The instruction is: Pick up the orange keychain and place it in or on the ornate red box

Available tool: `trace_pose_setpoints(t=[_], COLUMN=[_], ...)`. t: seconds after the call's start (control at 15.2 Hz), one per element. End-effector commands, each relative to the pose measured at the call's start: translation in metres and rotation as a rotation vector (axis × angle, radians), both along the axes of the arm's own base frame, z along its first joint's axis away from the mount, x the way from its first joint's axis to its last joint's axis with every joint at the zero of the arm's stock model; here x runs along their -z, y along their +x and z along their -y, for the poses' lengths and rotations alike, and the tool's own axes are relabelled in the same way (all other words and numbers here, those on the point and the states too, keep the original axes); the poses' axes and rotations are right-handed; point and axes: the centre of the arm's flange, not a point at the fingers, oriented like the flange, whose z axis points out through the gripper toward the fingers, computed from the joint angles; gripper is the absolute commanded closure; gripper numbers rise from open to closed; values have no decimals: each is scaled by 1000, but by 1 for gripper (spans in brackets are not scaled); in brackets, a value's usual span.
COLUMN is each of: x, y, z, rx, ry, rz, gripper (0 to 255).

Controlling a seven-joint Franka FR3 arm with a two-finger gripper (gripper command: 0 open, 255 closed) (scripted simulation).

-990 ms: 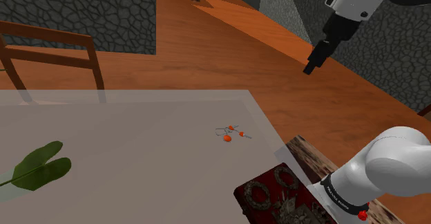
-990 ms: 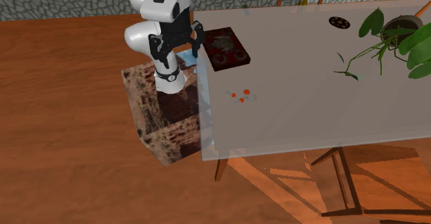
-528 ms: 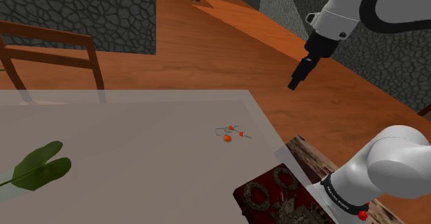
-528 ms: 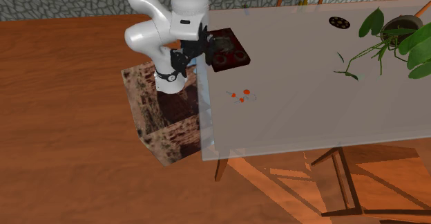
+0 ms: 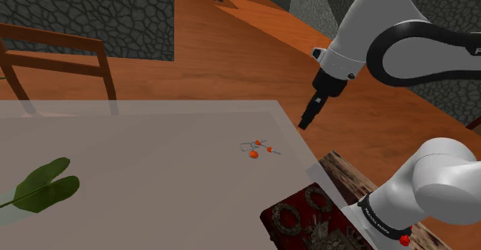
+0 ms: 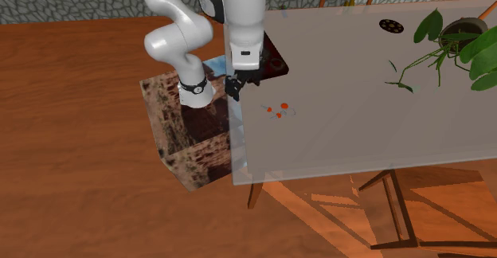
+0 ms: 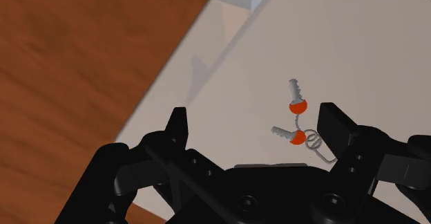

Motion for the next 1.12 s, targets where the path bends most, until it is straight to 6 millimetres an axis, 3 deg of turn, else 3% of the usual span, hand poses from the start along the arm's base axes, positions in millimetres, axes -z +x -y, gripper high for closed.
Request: trace_pose_setpoints(t=[0.0,0.33,0.79,1.06], x=[22,72,109,112], y=[-2,-9,-9,-9], z=[-16,-56,-57,-57], rx=[-32,-113,-113,-113], ry=[7,24,24,24], rz=[-2,-11,-11,-11], gripper=[0,0,0,0])
